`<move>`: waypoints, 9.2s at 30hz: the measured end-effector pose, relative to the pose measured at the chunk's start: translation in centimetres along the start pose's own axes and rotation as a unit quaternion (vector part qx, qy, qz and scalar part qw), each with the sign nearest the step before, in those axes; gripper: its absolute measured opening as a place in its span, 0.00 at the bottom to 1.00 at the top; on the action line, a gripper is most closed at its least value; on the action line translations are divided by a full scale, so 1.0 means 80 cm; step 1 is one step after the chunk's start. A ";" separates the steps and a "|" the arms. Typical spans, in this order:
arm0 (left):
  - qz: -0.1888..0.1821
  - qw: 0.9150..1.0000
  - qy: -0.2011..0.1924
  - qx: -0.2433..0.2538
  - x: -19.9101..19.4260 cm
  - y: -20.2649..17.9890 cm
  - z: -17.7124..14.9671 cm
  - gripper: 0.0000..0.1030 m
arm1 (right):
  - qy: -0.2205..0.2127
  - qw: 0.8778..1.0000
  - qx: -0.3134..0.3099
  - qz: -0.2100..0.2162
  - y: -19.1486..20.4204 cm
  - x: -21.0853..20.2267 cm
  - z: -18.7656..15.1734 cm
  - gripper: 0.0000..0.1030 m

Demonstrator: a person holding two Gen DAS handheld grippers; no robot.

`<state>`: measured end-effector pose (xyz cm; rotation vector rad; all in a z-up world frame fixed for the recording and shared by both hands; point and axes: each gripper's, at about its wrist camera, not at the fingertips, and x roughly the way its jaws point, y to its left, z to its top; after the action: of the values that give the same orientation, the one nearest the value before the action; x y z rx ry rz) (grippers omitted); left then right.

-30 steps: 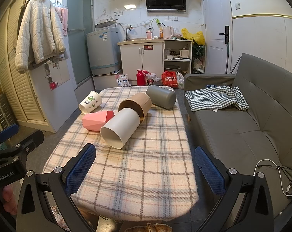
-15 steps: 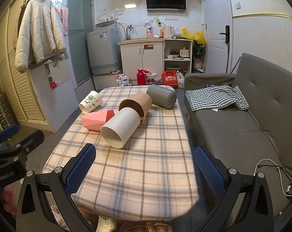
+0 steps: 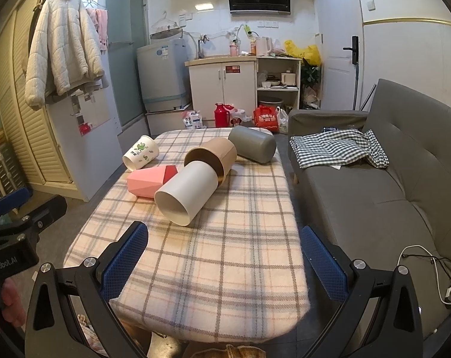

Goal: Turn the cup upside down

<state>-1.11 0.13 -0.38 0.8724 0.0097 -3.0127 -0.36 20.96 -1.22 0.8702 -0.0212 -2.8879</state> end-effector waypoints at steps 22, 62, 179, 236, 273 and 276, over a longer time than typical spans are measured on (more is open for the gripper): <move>0.036 0.997 0.065 -0.017 0.205 -0.007 0.102 1.00 | 0.102 0.976 -0.183 0.067 -0.081 0.278 0.201 1.00; 0.008 0.999 0.042 -0.012 0.099 -0.001 0.135 1.00 | 0.230 0.965 -0.121 0.049 -0.079 0.182 0.133 0.70; -0.076 0.981 0.172 0.044 0.082 -0.069 -0.016 0.71 | 0.084 0.994 0.027 -0.067 -0.077 0.034 -0.035 0.89; -0.054 0.998 -0.002 0.011 -0.012 0.020 0.010 0.77 | 0.004 0.999 -0.046 0.015 0.032 -0.029 0.002 0.89; -0.005 1.000 0.029 -0.002 -0.010 0.039 -0.029 1.00 | 0.048 0.998 -0.012 0.040 0.025 -0.003 -0.030 1.00; -0.006 1.000 0.029 -0.001 -0.011 0.038 -0.029 1.00 | 0.047 0.998 -0.012 0.040 0.024 -0.003 -0.030 1.00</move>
<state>0.88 -2.90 -1.93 0.9637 0.0181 -2.9975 1.35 19.10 -2.98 0.9780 -0.0120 -2.7653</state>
